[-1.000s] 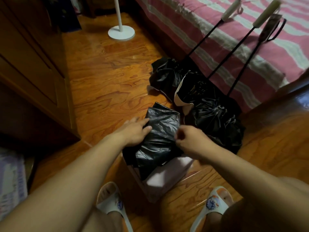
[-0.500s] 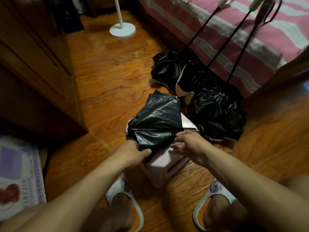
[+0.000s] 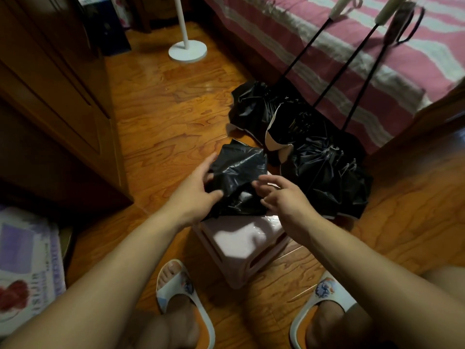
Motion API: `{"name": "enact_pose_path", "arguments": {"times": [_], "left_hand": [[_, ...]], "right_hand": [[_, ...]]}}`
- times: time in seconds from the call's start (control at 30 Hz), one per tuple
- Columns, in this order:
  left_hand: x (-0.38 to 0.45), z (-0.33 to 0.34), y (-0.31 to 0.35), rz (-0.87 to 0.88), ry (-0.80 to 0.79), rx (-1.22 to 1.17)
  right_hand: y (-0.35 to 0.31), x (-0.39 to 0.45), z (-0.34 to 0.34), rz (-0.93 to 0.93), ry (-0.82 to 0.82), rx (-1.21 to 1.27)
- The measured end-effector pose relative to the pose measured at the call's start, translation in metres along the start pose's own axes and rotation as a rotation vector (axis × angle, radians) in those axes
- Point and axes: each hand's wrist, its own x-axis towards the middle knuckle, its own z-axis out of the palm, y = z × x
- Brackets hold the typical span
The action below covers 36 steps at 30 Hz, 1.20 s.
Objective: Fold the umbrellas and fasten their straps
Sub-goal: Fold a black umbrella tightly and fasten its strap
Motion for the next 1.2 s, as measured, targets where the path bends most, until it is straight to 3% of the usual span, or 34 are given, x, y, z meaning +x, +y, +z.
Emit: {"name": "enact_pose_path", "arguments": {"times": [0.07,0.1,0.17,0.23,0.3,0.43,0.5,0.57,0.67,0.73,0.83,1.03,1.2], "left_hand": [[0.006,0.003,-0.006,0.041,0.062,0.363],[0.008,0.004,-0.008,0.021,0.106,0.429],[0.011,0.005,-0.006,-0.032,0.167,0.301],[0.008,0.004,0.004,-0.076,0.179,-0.062],[0.002,-0.001,0.019,-0.088,0.181,-0.334],[-0.002,-0.01,0.027,-0.138,0.142,-0.502],[-0.006,-0.014,0.025,-0.132,0.087,-0.409],[-0.009,-0.014,0.02,-0.077,0.064,-0.155],[-0.013,-0.011,0.013,-0.076,0.158,0.065],[-0.015,-0.013,0.013,-0.121,0.217,-0.019],[-0.014,-0.019,0.015,-0.168,0.221,-0.175],[-0.018,-0.018,0.018,-0.158,0.103,-0.185],[-0.019,-0.017,0.022,-0.092,0.144,-0.236]], "right_hand": [[0.009,0.006,-0.003,0.005,0.089,-0.253],[0.015,0.007,-0.005,-0.012,0.137,-0.422],[0.026,0.006,-0.008,-0.053,0.152,-0.707],[0.029,-0.003,-0.007,-0.134,0.093,-0.86],[0.024,-0.009,-0.005,-0.217,0.069,-0.858],[0.02,-0.005,-0.005,-0.271,0.026,-0.743],[0.023,-0.001,-0.005,-0.223,-0.022,-0.781],[0.025,0.0,-0.004,-0.199,-0.051,-0.856],[0.027,-0.001,-0.002,-0.299,0.034,-0.932],[0.026,-0.004,0.001,-0.334,0.079,-0.939],[0.03,-0.01,0.007,-0.336,-0.079,-0.879],[0.027,-0.007,0.011,-0.372,-0.184,-0.993],[0.033,0.0,0.015,-0.458,-0.216,-1.141]]}}
